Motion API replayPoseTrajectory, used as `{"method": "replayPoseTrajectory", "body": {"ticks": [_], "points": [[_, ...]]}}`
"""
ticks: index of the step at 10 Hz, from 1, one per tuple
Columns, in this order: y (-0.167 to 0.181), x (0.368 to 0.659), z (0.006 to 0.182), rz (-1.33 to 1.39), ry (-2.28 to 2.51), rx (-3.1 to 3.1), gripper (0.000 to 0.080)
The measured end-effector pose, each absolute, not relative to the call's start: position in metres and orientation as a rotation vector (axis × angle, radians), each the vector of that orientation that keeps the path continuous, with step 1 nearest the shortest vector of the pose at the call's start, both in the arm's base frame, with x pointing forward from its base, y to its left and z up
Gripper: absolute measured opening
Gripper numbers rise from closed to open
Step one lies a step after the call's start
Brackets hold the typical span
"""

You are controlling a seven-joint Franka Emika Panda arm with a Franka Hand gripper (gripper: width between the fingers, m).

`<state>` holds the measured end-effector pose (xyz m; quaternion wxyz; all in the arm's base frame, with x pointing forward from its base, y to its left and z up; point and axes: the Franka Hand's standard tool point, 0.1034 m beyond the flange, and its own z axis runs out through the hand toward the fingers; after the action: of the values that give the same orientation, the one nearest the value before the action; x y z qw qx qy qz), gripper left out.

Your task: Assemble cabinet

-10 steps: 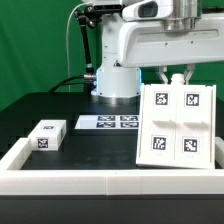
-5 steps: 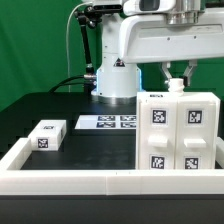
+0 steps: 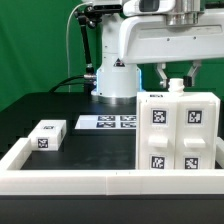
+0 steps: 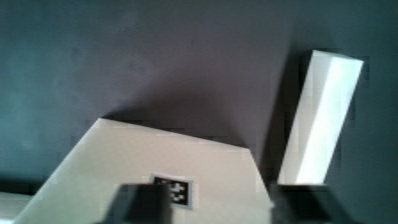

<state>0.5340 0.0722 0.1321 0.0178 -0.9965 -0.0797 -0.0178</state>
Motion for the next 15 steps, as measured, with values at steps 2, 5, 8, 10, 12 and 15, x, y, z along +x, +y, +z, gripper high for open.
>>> {"method": "replayPoseTrajectory", "body": {"ticks": [2,5,8,10,12,15], "points": [[0.072,0.534,0.132,-0.055,-0.248,-3.096,0.0644],[0.072,0.534,0.132,-0.055,-0.248,-3.096,0.0791],[0.045,0.506,0.12,-0.032,-0.248,-3.107,0.0798],[0.008,0.48,0.108,-0.023,-0.246,-3.122,0.0796],[-0.03,0.459,0.099,-0.02,-0.248,-3.136,0.0796],[-0.092,0.45,0.094,-0.02,-0.264,-3.156,0.0796]]}}
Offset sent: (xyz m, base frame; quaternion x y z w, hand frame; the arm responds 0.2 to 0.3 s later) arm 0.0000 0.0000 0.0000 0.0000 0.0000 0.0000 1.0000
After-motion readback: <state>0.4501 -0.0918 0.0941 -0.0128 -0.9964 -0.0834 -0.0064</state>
